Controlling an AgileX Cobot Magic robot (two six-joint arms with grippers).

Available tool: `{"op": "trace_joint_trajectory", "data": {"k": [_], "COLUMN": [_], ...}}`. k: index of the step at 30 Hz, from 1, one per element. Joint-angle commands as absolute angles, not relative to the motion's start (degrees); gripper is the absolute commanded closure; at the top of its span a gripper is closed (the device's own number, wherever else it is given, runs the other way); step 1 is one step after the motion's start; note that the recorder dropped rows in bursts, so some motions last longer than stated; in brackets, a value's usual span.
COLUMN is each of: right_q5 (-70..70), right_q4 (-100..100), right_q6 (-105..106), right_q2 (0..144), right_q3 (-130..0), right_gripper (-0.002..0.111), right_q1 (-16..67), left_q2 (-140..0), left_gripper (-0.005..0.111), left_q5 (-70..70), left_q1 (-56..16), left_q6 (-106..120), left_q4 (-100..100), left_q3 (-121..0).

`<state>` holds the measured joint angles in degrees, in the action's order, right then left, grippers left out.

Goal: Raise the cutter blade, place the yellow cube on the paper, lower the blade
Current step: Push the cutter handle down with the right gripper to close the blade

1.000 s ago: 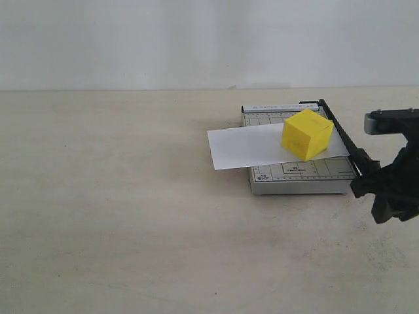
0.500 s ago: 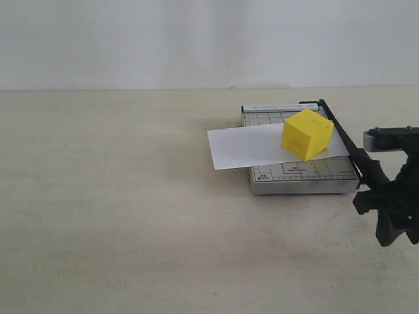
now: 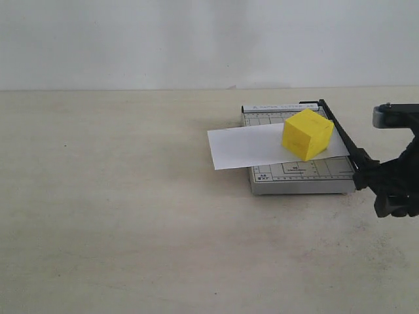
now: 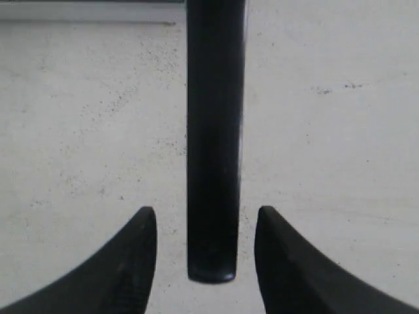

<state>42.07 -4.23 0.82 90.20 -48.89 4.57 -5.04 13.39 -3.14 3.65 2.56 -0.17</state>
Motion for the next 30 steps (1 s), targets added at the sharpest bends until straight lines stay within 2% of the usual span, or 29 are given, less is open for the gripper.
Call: {"op": "trace_joint_trajectory", "data": {"k": [1, 2, 5, 20, 23, 25, 28, 30], "right_q5": [40.22, 40.22, 40.09, 42.01, 43.58, 44.84, 45.68, 46.52], "right_q4": [-5.33, -5.33, -5.08, -6.91, -6.91, -6.78, -5.85, -4.81], "right_q6": [0.5, 0.5, 1.09, 1.8, 1.94, 2.8, 2.68, 1.72], "right_q2": [92.65, 92.95, 93.31, 97.2, 97.12, 96.97, 95.92, 94.9], "right_q3": [-48.72, -48.72, -48.72, -48.72, -48.72, -48.72, -48.72, -48.72], "right_gripper": [0.068, 0.074, 0.109, 0.109, 0.102, 0.09, 0.066, 0.058], "right_q1": [4.57, 4.57, 4.57, 4.57, 4.57, 4.57, 4.57, 4.57], "left_q2": [-4.94, -4.94, -4.94, -4.83, -4.83, -4.83, -4.83, -4.83], "left_gripper": [0.102, 0.102, 0.102, 0.102, 0.102, 0.102, 0.102, 0.102], "left_q5": [13.37, 13.37, 13.37, 13.36, 13.36, 13.36, 13.36, 13.36], "left_q1": [-2.96, -2.96, -2.96, -2.96, -2.96, -2.96, -2.96, -2.96], "left_q6": [3.2, 3.2, 3.2, 3.2, 3.2, 3.2, 3.2, 3.2], "left_q4": [1.07, 1.07, 1.07, 1.07, 1.07, 1.07, 1.07, 1.07], "left_q3": [0.0, 0.0, 0.0, 0.0, 0.0, 0.0, 0.0, 0.0]}}
